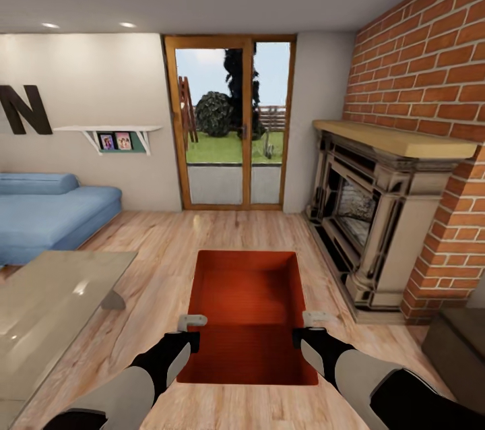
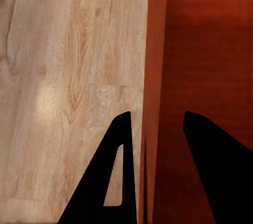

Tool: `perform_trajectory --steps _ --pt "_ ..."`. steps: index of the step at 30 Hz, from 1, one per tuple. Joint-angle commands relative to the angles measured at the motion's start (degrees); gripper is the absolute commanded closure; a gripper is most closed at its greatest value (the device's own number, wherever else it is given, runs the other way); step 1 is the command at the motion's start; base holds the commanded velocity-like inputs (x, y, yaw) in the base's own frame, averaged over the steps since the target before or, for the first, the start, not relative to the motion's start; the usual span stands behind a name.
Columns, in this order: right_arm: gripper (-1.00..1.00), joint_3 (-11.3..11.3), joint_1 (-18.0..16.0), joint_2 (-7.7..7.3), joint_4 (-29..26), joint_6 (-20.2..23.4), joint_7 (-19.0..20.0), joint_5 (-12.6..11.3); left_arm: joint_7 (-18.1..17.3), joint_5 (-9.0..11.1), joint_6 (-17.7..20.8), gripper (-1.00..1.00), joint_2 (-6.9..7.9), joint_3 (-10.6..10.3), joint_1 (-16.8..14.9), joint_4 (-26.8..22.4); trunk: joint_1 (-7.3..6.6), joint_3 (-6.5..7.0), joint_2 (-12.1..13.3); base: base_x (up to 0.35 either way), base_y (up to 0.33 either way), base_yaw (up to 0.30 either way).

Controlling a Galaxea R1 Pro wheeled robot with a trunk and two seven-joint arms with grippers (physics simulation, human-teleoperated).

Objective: Move the two storage containers from the living room to the garage. In the garage, place one container on the floor and stack the other container on top of it (either order is fine).

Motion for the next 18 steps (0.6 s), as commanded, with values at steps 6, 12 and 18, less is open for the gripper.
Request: perform_trajectory --steps 6,12,18 --pt "1.0 4.5 0.0 0.45 -0.2 -3.1 -2.5 0.7 0.3 -0.4 0.4 1.0 -0.32 0.5 0.0 0.1 0.02 -0.02 0.0 0.0 0.0 0.3" --pt "1.0 4.5 0.0 0.43 -0.2 -3.1 -2.5 0.7 0.3 -0.4 0.4 1.0 -0.32 0.5 0.0 0.1 0.02 -0.02 0.0 0.0 0.0 0.3" --pt "1.0 4.5 0.0 0.45 -0.2 -3.1 -2.5 0.7 0.3 -0.4 0.4 1.0 -0.31 0.5 0.0 0.1 0.02 -0.02 0.0 0.0 0.0 0.3"
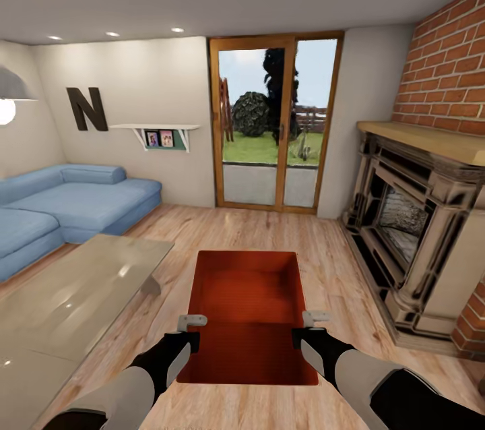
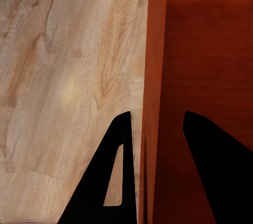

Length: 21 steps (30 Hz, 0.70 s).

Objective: Move the two storage containers from the living room to the garage. In the garage, place one container on the floor and stack the other container on top of it (either order is fine).

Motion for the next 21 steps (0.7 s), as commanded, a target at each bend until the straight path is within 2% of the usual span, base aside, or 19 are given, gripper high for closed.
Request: perform_trajectory --steps 1,21 --pt "1.0 4.5 0.0 0.46 -0.2 -3.1 -2.6 0.7 0.3 -0.4 0.4 1.0 -0.29 0.5 0.0 0.1 0.02 -0.02 0.0 0.0 0.0 0.3" --pt "1.0 4.5 0.0 0.44 -0.2 -3.2 -2.5 0.7 0.3 -0.4 0.4 1.0 -0.28 0.5 0.0 0.1 0.02 -0.02 0.0 0.0 0.0 0.3"
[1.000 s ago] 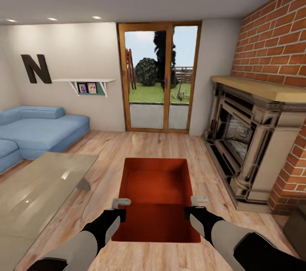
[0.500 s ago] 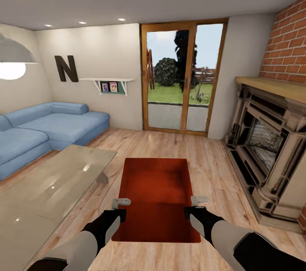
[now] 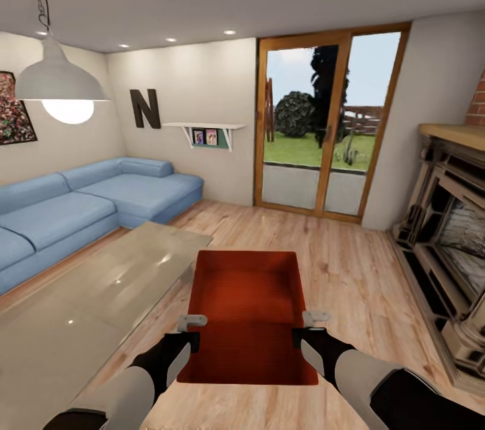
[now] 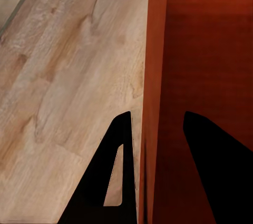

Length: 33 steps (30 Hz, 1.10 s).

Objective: Move the two storage containers from the living room to the garage. In the garage, place one container on the floor and stack the other container on top of it (either order is fine).

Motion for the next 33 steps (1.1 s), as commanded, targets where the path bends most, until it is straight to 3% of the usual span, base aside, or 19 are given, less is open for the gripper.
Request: perform_trajectory --steps 1,33 --pt "1.0 4.6 0.0 0.45 -0.2 -3.1 -2.6 0.7 0.3 -0.4 0.4 1.0 -0.3 0.5 0.0 0.1 0.02 -0.02 0.0 0.0 0.0 0.3" --pt "1.0 4.6 0.3 0.45 -0.2 -3.1 -2.5 0.7 0.4 -0.4 0.4 1.0 -0.23 0.5 0.0 0.1 0.02 -0.02 0.0 0.0 0.0 0.3"
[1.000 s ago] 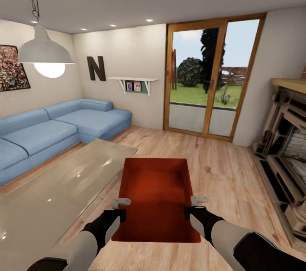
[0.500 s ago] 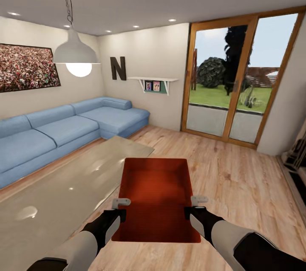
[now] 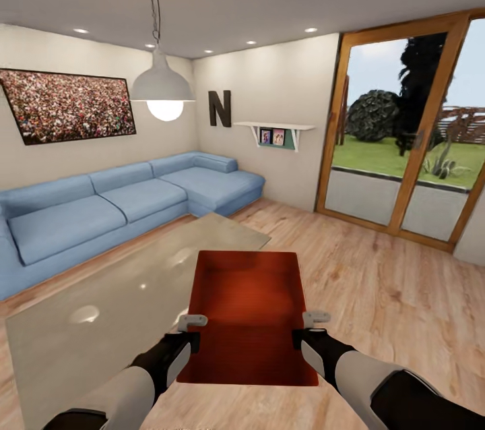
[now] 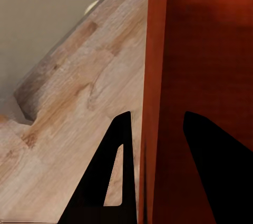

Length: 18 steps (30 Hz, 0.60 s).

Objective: Move the two storage containers from the living room to the garage. In the garage, place one container on the floor and stack the other container on top of it (either order is fine).

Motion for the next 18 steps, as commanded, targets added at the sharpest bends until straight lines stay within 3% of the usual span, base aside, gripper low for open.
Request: perform_trajectory --steps 1,18 --pt "1.0 4.9 0.0 0.49 -0.2 -2.8 -2.6 0.6 0.3 -0.4 0.4 1.0 -0.21 0.8 0.0 0.1 0.02 -0.02 0.0 0.0 0.0 0.3" --pt "1.0 4.9 0.0 0.46 -0.2 -2.8 -2.6 0.6 0.3 -0.4 0.4 1.0 -0.21 0.8 0.0 0.1 0.02 -0.02 0.0 0.0 0.0 0.3"
